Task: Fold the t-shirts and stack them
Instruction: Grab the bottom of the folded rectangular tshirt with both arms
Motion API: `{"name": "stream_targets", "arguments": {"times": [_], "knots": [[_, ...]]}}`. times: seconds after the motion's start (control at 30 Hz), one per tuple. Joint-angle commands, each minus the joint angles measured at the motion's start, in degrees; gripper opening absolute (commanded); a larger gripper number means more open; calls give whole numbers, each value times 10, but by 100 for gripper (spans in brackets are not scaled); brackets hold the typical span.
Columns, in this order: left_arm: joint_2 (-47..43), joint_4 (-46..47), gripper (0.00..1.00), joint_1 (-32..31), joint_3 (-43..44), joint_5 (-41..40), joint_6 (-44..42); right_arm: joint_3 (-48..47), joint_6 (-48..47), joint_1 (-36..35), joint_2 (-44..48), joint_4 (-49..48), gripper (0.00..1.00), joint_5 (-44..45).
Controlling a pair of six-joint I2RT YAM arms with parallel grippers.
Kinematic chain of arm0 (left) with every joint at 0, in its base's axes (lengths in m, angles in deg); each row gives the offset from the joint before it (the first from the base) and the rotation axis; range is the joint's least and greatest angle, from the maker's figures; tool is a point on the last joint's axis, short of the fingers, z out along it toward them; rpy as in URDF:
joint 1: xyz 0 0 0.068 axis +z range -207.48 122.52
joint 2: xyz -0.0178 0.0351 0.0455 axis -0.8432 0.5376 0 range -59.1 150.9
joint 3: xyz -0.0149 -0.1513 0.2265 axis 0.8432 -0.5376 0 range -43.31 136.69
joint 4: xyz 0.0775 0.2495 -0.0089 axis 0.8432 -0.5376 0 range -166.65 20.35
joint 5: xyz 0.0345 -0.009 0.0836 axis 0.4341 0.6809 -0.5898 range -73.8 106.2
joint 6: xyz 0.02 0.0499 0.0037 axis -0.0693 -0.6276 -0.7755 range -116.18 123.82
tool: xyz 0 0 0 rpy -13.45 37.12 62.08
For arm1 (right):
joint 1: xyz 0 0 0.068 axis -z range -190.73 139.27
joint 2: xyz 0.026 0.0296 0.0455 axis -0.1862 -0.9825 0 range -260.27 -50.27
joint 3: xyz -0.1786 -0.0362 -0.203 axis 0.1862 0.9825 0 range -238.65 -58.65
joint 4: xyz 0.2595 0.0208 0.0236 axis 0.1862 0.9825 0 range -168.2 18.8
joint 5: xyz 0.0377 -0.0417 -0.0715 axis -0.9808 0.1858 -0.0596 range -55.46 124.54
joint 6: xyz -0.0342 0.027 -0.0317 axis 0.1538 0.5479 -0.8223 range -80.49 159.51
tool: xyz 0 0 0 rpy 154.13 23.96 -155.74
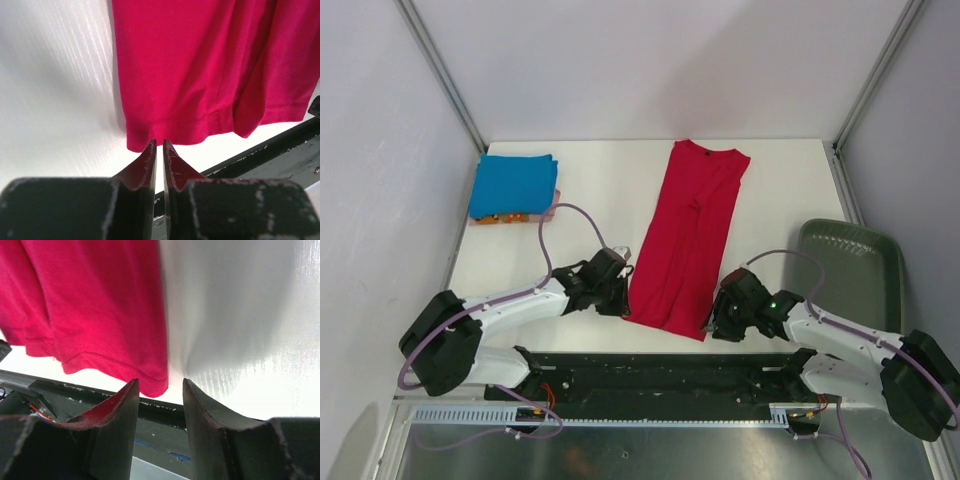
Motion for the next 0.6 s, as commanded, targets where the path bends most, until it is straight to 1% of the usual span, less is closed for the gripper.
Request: {"name": "stream_targets", "arguments": {"times": [0.0,0.37,0.47,0.57], "knots": [[-12,5,13,3,-3,-12,6,-4,-4,-5,-31,-16,45,4],[-19,5,18,6,-10,-23,8,-8,-15,-6,-85,-34,45,-7],[-25,4,24,11,-12,-28,12,-13,-23,-7,-98,-21,44,-7],[-29,2,29,14,-12,-33,10,-14,-32,-7,-106,-5,40,-5]]}}
